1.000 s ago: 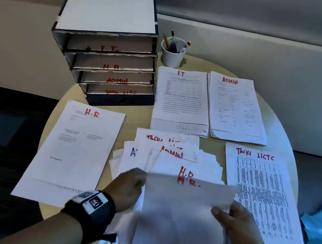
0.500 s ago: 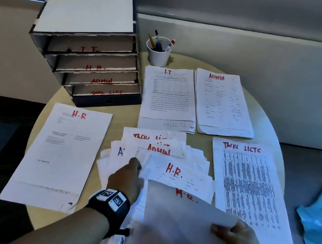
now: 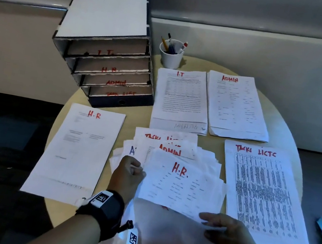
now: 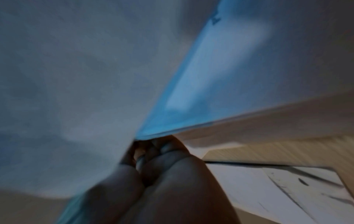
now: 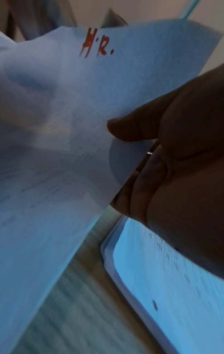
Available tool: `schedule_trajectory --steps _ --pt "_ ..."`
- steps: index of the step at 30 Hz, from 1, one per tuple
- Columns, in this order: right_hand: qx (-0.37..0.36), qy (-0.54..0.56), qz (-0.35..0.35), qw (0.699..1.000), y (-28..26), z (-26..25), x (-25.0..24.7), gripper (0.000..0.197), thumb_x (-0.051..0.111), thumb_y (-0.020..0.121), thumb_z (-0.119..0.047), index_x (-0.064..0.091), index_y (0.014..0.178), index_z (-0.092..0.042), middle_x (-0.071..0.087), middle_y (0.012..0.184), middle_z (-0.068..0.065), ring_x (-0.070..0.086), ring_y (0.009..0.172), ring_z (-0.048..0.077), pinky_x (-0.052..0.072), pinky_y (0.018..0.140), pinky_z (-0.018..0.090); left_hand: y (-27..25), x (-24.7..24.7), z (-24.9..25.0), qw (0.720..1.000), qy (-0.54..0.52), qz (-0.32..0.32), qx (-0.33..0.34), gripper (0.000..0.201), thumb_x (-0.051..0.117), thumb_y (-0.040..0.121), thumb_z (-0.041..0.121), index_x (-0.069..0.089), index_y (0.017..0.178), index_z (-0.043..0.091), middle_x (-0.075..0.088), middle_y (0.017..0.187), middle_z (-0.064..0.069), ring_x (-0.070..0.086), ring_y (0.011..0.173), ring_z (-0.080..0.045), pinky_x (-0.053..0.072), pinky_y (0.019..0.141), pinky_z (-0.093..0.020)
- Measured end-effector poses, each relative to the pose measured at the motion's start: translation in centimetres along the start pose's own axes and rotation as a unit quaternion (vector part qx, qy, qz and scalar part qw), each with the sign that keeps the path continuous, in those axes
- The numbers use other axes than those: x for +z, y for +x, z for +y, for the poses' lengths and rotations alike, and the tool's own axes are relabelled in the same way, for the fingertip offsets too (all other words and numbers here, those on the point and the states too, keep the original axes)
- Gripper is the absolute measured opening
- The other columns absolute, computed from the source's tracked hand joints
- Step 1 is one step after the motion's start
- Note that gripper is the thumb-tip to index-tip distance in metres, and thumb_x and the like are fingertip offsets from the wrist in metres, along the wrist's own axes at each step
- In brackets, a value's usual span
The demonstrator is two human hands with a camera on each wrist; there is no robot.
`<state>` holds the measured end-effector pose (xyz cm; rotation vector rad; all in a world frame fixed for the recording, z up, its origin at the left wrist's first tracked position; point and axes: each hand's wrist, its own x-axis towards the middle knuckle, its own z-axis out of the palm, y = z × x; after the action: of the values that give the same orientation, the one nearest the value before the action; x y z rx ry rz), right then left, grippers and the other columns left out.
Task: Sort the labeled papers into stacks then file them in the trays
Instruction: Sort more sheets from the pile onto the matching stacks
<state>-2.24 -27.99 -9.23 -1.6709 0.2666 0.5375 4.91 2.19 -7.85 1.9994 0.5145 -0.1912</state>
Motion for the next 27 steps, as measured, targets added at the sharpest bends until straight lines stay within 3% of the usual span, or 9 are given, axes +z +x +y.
schedule_trajectory --steps 3,5,8,10,14,19,22,25,27 --pt "0.003 -0.026 -0.003 1.000 0.3 0.8 0.6 0.025 0.079 0.067 0.015 0.075 0.070 -0.010 0.076 0.102 -0.002 0.072 0.097 0.021 0.057 0.087 0.038 -0.1 0.0 -0.3 0.999 0.019 -0.024 0.012 0.013 0.059 0.092 0.009 0.059 0.092 0.022 0.062 0.084 0.004 0.056 0.078 -0.018 0.040 0.062 -0.019" --pt "0.013 -0.007 0.003 1.000 0.4 1.1 0.7 0.032 0.078 0.067 0.017 0.077 0.069 -0.015 0.076 0.102 0.002 0.071 0.098 0.023 0.057 0.085 0.036 -0.1 0.0 -0.4 0.999 0.008 -0.051 -0.001 0.017 0.062 0.092 0.010 0.064 0.100 0.024 0.067 0.099 0.002 0.060 0.092 -0.017 0.043 0.071 -0.016" --pt "0.010 -0.004 0.006 1.000 0.3 1.2 0.8 0.037 0.078 0.066 0.017 0.078 0.070 -0.020 0.076 0.103 0.007 0.071 0.097 0.025 0.057 0.086 0.038 0.4 0.1 -0.4 0.997 -0.004 -0.072 -0.028 0.025 0.069 0.088 0.010 0.065 0.108 0.025 0.067 0.114 0.000 0.062 0.105 -0.018 0.044 0.083 -0.020" --pt "0.019 0.017 0.013 1.000 0.4 1.0 0.8 0.032 0.076 0.067 0.019 0.077 0.072 -0.013 0.076 0.101 0.005 0.071 0.098 0.025 0.056 0.086 0.038 0.8 0.1 -0.6 0.996 0.013 -0.085 -0.036 0.029 0.072 0.086 0.014 0.064 0.112 0.024 0.067 0.112 0.001 0.062 0.105 -0.018 0.043 0.083 -0.021" --pt "0.035 0.041 0.012 0.998 0.2 0.5 0.9 0.028 0.074 0.070 0.018 0.075 0.087 -0.005 0.077 0.100 -0.001 0.071 0.093 0.014 0.055 0.075 0.020 1.3 0.3 -0.1 0.993 0.057 -0.093 -0.044 0.032 0.076 0.084 0.024 0.061 0.112 0.020 0.060 0.102 0.001 0.058 0.098 -0.018 0.043 0.082 -0.023" --pt "0.053 0.064 0.013 0.996 0.2 1.2 0.8 0.026 0.075 0.069 0.018 0.074 0.091 0.004 0.075 0.107 0.003 0.071 0.099 0.019 0.055 0.086 0.034 1.4 0.5 0.8 0.992 0.051 -0.113 -0.034 0.047 0.072 0.085 0.028 0.052 0.127 0.026 0.064 0.113 0.004 0.062 0.101 -0.017 0.052 0.088 -0.029" --pt "0.049 0.064 0.024 0.996 0.3 1.4 0.8 0.033 0.082 0.056 0.009 0.070 0.086 0.011 0.076 0.105 0.002 0.071 0.094 0.015 0.056 0.078 0.024 1.9 0.3 1.5 0.987 0.073 -0.143 0.004 0.047 0.067 0.088 0.026 0.053 0.133 0.032 0.067 0.123 0.009 0.064 0.105 -0.016 0.052 0.094 -0.031" --pt "0.046 0.059 0.031 0.997 0.3 1.2 1.0 0.018 0.082 0.059 0.012 0.072 0.069 0.001 0.076 0.104 0.000 0.070 0.100 0.022 0.053 0.088 0.035 3.0 0.2 2.3 0.982 0.104 -0.148 0.051 0.054 0.065 0.090 0.020 0.047 0.140 0.029 0.062 0.129 0.006 0.061 0.111 -0.019 0.049 0.099 -0.033" --pt "0.049 0.056 0.031 0.997 0.4 1.3 1.1 0.020 0.081 0.061 0.012 0.073 0.066 -0.006 0.076 0.105 0.000 0.069 0.102 0.024 0.051 0.094 0.041 3.7 0.1 2.8 0.985 0.078 -0.140 0.057 0.058 0.063 0.091 0.013 0.041 0.142 0.032 0.056 0.130 0.007 0.058 0.112 -0.019 0.047 0.096 -0.028"
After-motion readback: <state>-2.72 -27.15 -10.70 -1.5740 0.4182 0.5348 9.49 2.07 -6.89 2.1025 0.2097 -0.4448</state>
